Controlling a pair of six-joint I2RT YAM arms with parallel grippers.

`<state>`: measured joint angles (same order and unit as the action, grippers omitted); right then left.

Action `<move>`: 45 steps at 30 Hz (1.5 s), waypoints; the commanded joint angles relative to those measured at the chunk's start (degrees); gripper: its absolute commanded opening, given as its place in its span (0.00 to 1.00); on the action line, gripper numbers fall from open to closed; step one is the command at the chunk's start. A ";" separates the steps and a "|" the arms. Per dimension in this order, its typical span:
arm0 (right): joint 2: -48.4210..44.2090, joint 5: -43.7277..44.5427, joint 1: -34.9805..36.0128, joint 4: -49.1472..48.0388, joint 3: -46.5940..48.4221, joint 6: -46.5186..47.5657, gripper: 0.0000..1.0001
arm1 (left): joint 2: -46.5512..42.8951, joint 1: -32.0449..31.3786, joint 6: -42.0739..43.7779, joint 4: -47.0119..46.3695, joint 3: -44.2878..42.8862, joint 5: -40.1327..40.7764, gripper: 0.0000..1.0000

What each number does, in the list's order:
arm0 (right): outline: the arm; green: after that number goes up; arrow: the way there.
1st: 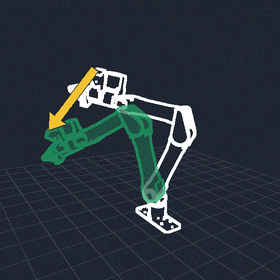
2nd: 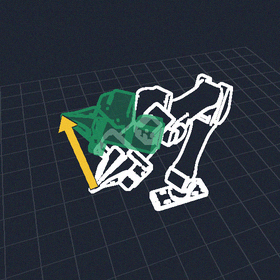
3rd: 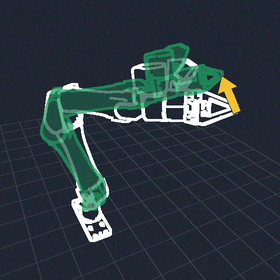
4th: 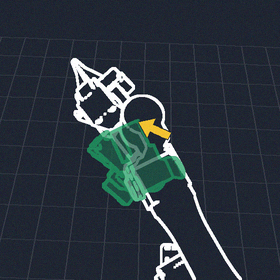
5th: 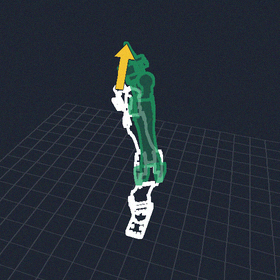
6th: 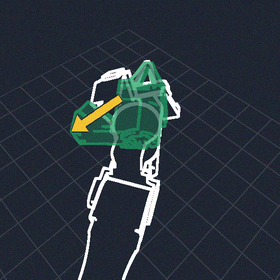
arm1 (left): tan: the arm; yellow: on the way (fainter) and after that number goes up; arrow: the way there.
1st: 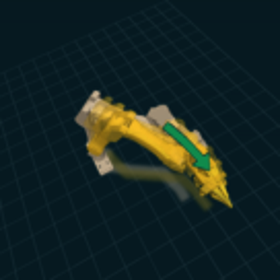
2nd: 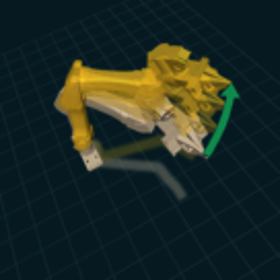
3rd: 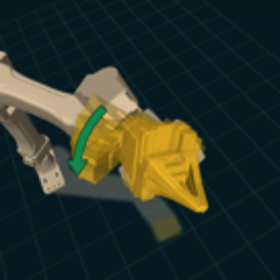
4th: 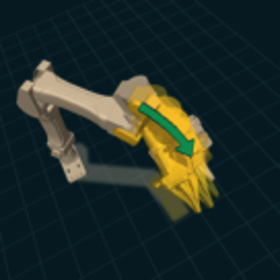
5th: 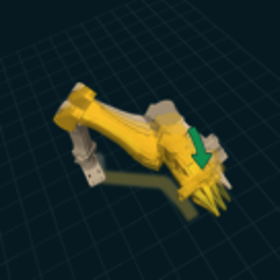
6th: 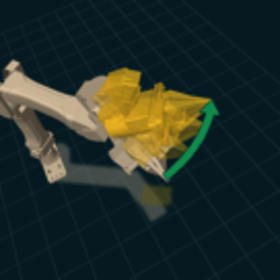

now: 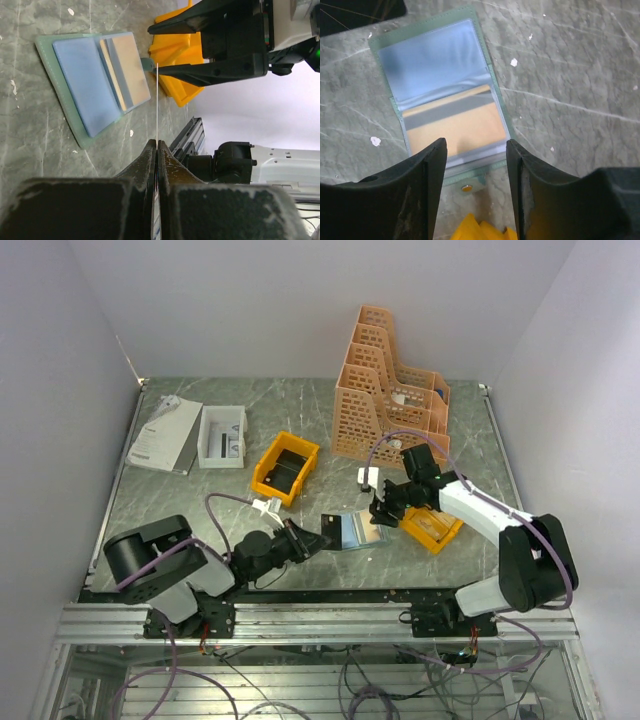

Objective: Put the credit cards into the card holder
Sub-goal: Insert the credit card into the card holder.

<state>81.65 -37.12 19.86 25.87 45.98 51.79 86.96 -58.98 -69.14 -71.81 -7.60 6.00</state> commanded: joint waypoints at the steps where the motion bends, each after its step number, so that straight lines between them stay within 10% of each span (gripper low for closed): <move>1: 1.93 1.33 2.12 -0.98 1.17 -3.32 0.53 | 3.79 -0.28 -0.42 -8.67 -2.01 1.55 0.07; 45: 9.67 9.94 1.76 1.81 4.34 -8.03 0.43 | 26.08 -1.05 -6.49 -15.32 -10.53 3.37 0.07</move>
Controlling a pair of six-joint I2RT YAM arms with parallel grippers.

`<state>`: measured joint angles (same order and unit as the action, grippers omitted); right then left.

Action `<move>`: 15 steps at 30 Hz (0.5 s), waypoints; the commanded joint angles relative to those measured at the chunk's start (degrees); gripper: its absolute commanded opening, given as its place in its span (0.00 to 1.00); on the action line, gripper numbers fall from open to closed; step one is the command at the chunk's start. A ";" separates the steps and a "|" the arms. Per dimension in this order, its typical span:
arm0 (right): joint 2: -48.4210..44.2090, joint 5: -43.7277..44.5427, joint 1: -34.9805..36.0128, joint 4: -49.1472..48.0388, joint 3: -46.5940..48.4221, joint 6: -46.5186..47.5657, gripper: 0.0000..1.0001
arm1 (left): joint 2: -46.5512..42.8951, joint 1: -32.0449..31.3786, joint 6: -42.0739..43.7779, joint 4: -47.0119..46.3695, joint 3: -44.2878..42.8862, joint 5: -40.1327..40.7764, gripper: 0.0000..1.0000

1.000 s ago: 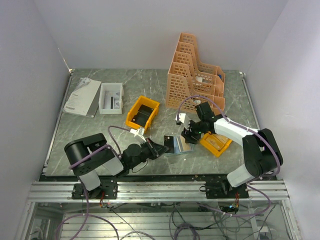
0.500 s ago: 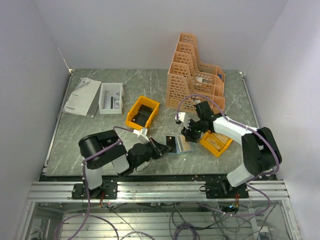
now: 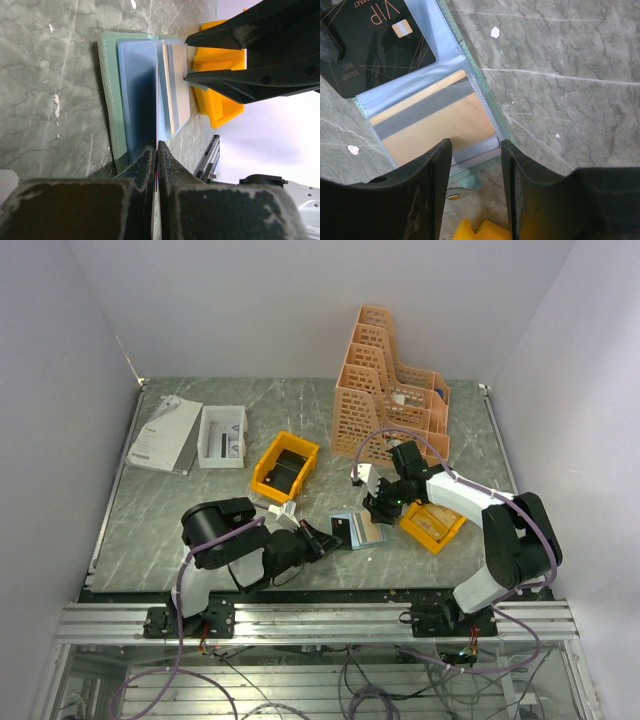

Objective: Put the credit cards into the card holder
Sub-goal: Insert the credit card into the card holder.

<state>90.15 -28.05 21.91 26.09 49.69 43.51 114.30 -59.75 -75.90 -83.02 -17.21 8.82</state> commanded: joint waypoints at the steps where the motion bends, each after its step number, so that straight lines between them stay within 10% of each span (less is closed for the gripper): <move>1: 1.16 0.77 -0.29 1.66 0.65 0.26 0.43 | -1.63 -0.28 0.38 -3.61 -1.18 0.34 0.07; 15: 1.24 1.06 -0.29 1.69 0.62 0.18 0.43 | -2.56 -0.07 -0.02 1.04 -3.33 -2.52 0.07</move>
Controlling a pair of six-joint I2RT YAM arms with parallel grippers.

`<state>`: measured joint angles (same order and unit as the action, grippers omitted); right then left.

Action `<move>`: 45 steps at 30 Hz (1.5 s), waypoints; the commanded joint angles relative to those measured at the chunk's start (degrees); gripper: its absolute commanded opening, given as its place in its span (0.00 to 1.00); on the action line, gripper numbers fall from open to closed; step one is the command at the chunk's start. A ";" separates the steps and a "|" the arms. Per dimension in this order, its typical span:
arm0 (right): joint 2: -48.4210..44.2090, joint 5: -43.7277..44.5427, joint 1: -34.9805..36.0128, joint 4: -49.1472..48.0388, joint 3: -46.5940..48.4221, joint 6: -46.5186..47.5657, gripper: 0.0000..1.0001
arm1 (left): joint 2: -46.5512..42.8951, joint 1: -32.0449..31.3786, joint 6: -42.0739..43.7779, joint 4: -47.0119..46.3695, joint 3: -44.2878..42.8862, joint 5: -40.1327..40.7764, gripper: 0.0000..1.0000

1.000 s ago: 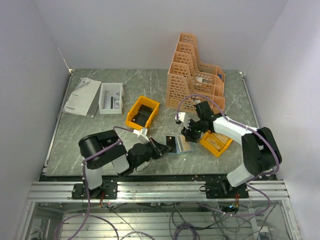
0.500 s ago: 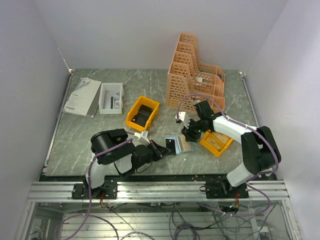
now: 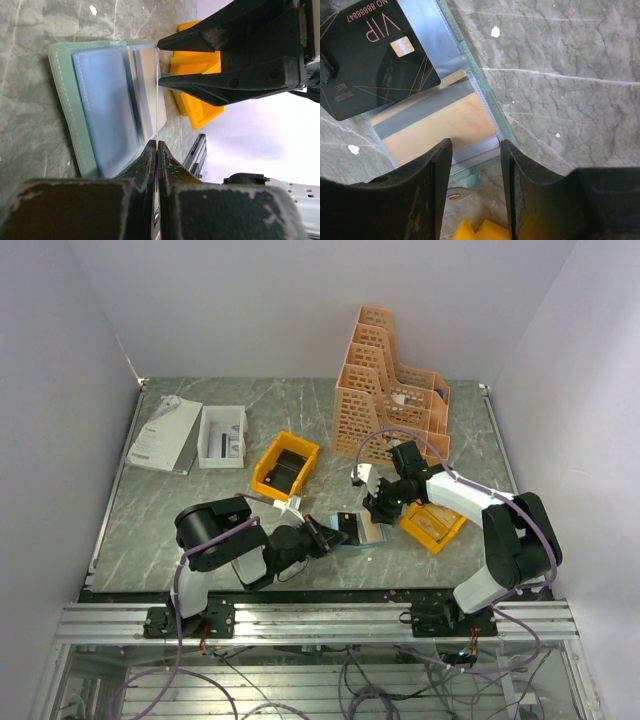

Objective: Put the credit cards into the card holder
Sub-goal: Insert the credit card into the card holder.

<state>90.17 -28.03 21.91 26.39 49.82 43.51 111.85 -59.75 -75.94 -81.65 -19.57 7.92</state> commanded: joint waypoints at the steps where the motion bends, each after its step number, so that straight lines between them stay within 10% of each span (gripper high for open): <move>1: 1.19 1.04 -0.29 1.38 0.53 0.18 0.43 | 0.00 0.08 -0.14 -0.06 -1.07 -1.98 0.07; 45: 2.55 1.67 -0.29 2.07 0.80 0.44 0.43 | -0.45 1.90 -2.19 6.76 -2.47 -5.94 0.07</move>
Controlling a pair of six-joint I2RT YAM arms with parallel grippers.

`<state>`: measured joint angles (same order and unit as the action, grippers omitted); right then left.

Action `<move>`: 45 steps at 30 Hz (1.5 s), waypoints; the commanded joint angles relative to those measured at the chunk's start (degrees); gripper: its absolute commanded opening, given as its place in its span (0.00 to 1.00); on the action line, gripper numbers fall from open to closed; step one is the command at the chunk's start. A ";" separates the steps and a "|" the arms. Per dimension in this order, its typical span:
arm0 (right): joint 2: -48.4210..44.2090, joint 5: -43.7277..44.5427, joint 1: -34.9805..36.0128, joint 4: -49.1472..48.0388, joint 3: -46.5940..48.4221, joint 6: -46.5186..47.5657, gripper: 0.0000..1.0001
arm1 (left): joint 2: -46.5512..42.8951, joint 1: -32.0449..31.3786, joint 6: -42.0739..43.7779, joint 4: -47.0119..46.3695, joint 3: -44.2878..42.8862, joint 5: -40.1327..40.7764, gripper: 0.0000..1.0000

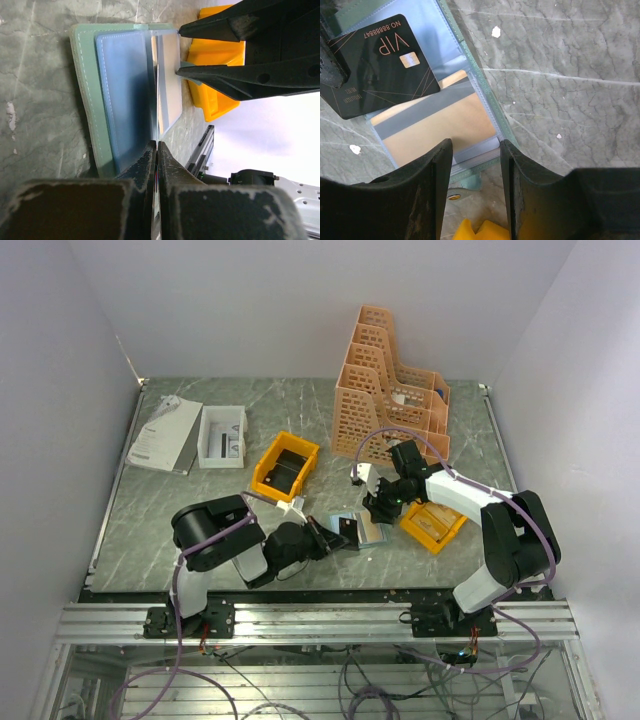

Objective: Put the credit cards into the card holder
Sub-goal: Insert the credit card into the card holder.

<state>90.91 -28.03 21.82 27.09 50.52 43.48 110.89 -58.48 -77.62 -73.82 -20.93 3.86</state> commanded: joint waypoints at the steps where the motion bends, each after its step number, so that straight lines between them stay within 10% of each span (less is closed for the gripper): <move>1: 1.75 1.73 -0.20 1.31 0.10 0.41 0.42 | 1.00 0.72 -0.71 -1.43 -1.21 -1.98 0.07; 45: 2.24 1.81 -0.22 1.81 0.37 0.72 0.42 | 1.48 3.08 -0.60 -0.23 -1.54 -5.54 0.07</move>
<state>91.44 -28.05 21.82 27.57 51.03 43.48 111.72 -55.64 -78.70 -73.45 -21.50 -0.49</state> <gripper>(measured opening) 0.420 0.078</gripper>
